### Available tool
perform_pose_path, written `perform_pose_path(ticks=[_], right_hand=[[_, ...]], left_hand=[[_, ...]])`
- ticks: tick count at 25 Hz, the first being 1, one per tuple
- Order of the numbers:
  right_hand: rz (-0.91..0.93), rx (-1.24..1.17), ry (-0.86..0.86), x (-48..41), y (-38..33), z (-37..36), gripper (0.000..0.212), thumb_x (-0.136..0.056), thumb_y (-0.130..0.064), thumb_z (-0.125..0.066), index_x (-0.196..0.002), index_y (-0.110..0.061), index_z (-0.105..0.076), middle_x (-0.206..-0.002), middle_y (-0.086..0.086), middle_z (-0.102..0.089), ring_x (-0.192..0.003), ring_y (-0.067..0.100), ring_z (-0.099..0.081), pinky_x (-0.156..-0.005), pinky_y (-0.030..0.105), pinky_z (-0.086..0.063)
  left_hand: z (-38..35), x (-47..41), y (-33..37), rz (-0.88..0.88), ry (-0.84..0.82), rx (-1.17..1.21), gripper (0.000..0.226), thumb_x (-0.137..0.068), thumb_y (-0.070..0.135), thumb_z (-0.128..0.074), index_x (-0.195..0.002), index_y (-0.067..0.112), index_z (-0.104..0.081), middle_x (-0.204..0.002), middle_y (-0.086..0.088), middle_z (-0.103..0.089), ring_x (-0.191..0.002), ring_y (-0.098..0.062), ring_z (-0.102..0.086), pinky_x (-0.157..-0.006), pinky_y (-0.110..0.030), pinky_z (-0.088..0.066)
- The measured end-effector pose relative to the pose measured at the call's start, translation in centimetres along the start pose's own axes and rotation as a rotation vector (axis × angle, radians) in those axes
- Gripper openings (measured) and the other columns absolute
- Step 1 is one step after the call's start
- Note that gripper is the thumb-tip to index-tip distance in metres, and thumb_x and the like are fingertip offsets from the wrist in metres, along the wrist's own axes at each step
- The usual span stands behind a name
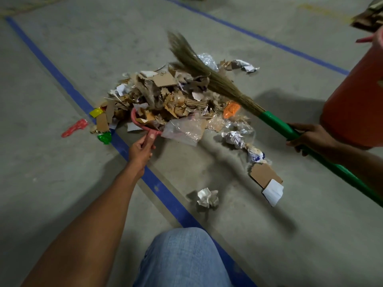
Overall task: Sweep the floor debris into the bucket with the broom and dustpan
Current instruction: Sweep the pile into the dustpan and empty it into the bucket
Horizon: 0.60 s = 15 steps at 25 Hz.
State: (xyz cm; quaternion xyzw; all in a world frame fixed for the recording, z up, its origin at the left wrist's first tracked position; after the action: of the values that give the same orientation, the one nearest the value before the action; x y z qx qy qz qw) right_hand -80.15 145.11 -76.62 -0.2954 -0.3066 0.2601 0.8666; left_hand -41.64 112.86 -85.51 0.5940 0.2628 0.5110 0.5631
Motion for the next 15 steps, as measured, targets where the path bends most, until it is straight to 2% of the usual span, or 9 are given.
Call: perform_pose_path(ticks=[6, 11, 15], right_hand=[[-0.100, -0.037, 0.151, 0.2, 0.4, 0.3, 0.072, -0.088, -0.001, -0.068, -0.152, -0.022, -0.044, -0.098, 0.013, -0.065, -0.067, 0.024, -0.058, -0.056, 0.034, -0.050], [-0.168, 0.008, 0.130, 1.5, -0.2, 0.4, 0.067, -0.091, -0.008, -0.067, -0.152, -0.023, -0.043, -0.095, 0.010, -0.063, -0.070, 0.022, -0.059, -0.055, 0.032, -0.052], [-0.192, 0.031, 0.122, 3.2, -0.3, 1.5, 0.066, -0.092, -0.011, -0.068, -0.151, -0.024, -0.044, -0.095, 0.008, -0.063, -0.071, 0.022, -0.061, -0.059, 0.035, -0.054]], left_hand=[[-0.5, -0.2, 2.4, -0.073, -0.022, -0.037, 0.032, -0.095, 0.054, -0.064, -0.118, 0.035, -0.072, -0.080, 0.003, -0.061, -0.056, -0.006, -0.043, -0.045, -0.017, -0.036], [-1.8, 0.5, 4.4, -0.118, -0.062, -0.056, 0.031, -0.093, 0.056, -0.066, -0.112, 0.033, -0.076, -0.081, -0.001, -0.062, -0.055, -0.004, -0.046, -0.046, -0.017, -0.038], [-3.7, 1.7, 5.1, -0.129, -0.107, -0.072, 0.046, -0.095, 0.055, -0.064, -0.125, 0.021, -0.072, -0.075, 0.004, -0.060, -0.051, -0.002, -0.045, -0.045, -0.016, -0.037]])
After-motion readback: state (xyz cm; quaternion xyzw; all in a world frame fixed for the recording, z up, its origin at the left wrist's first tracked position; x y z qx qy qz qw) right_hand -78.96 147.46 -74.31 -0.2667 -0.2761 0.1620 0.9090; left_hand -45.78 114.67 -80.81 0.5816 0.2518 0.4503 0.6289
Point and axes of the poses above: each hand's wrist, its own x-axis away from the middle knuckle, its own z-axis out of the back of the hand, y = z × x, the point moved 1 cm from there along -x, towards the middle knuckle
